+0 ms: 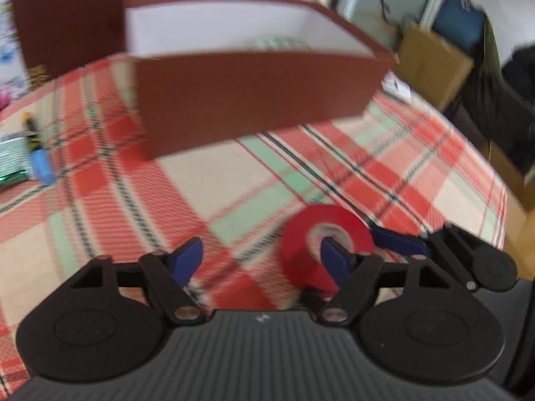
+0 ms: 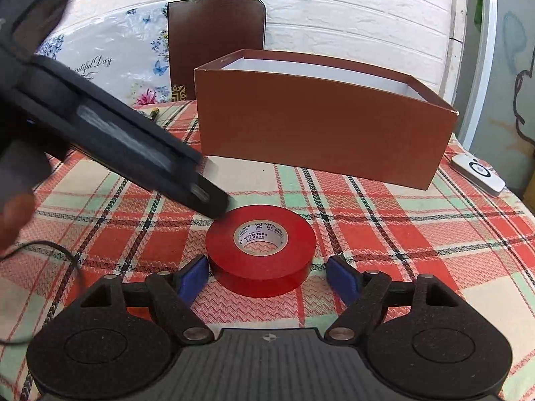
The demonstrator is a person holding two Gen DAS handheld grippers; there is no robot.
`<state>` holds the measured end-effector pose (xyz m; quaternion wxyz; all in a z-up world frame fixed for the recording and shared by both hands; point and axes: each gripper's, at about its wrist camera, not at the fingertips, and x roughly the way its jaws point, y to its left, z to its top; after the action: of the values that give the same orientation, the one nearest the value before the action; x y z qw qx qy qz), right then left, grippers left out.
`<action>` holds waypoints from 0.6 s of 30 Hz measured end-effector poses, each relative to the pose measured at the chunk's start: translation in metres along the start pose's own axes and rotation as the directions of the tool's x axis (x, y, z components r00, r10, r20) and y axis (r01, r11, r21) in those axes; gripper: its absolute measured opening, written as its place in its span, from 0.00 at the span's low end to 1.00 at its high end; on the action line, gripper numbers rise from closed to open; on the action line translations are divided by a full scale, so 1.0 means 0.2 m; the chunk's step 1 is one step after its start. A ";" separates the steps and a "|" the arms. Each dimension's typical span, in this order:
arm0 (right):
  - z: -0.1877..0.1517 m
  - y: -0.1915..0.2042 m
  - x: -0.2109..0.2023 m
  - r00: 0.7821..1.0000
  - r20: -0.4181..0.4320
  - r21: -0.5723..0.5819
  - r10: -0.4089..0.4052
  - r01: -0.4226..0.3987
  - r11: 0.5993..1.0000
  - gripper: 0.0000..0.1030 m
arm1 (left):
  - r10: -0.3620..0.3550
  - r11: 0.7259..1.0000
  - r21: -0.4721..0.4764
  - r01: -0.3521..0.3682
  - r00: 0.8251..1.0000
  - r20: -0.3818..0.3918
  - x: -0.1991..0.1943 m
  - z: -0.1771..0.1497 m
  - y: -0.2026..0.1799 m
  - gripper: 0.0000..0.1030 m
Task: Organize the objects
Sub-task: 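Move the left gripper to the red tape roll and grasp it, then release the red tape roll into the brown box with the left gripper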
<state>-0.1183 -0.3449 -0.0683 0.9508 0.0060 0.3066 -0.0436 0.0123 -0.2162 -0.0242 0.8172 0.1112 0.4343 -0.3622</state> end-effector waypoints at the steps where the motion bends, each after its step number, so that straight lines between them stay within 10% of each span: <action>1: 0.00 -0.01 0.00 1.000 -0.004 -0.004 0.008 -0.008 1.000 0.74 | -0.002 1.000 -0.006 0.002 1.000 -0.017 0.03 0.00 -0.01 0.68; 4: 0.01 0.00 0.02 0.999 0.001 -0.032 0.034 -0.034 0.999 0.68 | 0.022 0.999 -0.034 -0.023 0.999 -0.040 0.10 0.02 -0.01 0.62; 7: 0.03 0.02 0.03 0.999 0.018 -0.048 0.050 -0.049 0.998 0.68 | -0.001 1.000 -0.018 0.000 0.999 -0.035 0.08 0.03 -0.03 0.29; 18: 0.55 -0.05 0.09 0.936 0.348 -0.100 0.050 -0.016 0.995 0.68 | 0.099 0.995 -0.005 -0.102 0.958 0.267 -0.25 0.53 0.03 0.35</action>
<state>-0.0413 -0.3615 0.0111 0.9900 -0.0420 0.1339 -0.0134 0.0653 -0.2393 0.0784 0.8852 0.0868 0.3123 -0.3337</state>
